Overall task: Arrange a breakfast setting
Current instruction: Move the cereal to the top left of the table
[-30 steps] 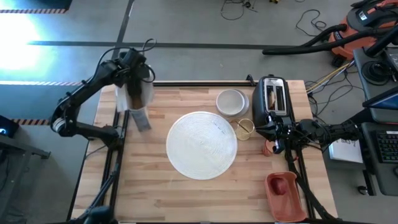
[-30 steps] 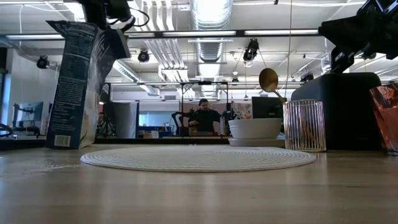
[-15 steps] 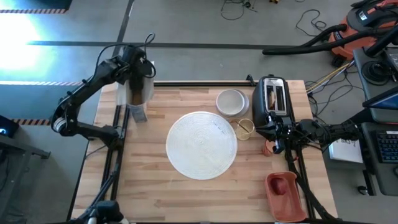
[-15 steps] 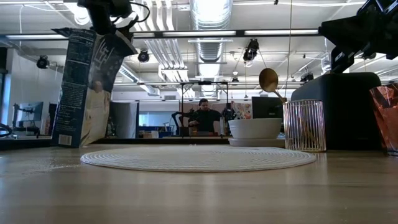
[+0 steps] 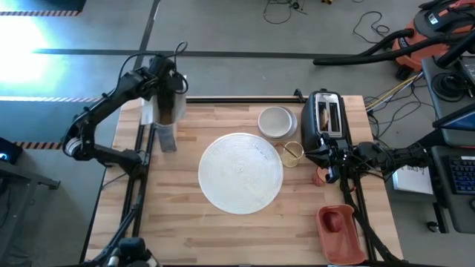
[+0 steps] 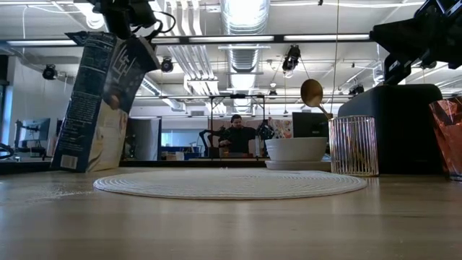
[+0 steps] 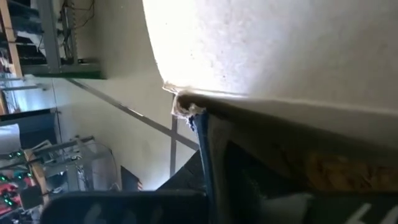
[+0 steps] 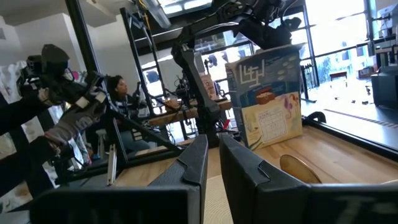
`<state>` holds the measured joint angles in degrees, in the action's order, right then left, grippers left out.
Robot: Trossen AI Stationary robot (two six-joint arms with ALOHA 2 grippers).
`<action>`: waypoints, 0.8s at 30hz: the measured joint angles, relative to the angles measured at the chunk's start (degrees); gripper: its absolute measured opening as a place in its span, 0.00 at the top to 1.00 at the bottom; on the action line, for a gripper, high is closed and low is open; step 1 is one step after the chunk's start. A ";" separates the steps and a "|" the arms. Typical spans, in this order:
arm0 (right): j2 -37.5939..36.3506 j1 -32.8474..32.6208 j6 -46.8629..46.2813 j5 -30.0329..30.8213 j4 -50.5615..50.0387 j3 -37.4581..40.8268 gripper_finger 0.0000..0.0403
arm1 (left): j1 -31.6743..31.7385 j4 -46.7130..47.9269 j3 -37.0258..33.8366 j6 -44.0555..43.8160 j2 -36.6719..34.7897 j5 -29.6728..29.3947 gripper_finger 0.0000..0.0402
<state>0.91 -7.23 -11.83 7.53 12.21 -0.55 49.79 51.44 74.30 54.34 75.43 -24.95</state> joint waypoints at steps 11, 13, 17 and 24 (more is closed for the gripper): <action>0.00 0.01 -0.01 0.00 0.00 -0.01 0.92 | 0.62 -3.16 0.00 -1.05 0.04 -2.69 0.73; -0.01 -0.02 -0.01 0.00 0.00 0.01 0.92 | 0.62 -3.07 0.00 -0.98 -0.41 -2.90 0.71; -0.01 0.00 0.00 0.00 0.00 0.00 0.92 | 0.62 -2.78 -0.09 -0.07 -2.17 -2.93 0.70; 0.00 -0.01 -0.01 0.00 0.00 0.00 0.92 | 0.20 -0.68 1.39 0.04 -7.06 -2.81 0.70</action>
<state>0.91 -7.24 -11.84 7.53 12.21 -0.54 50.00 50.77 75.69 54.38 68.37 -27.76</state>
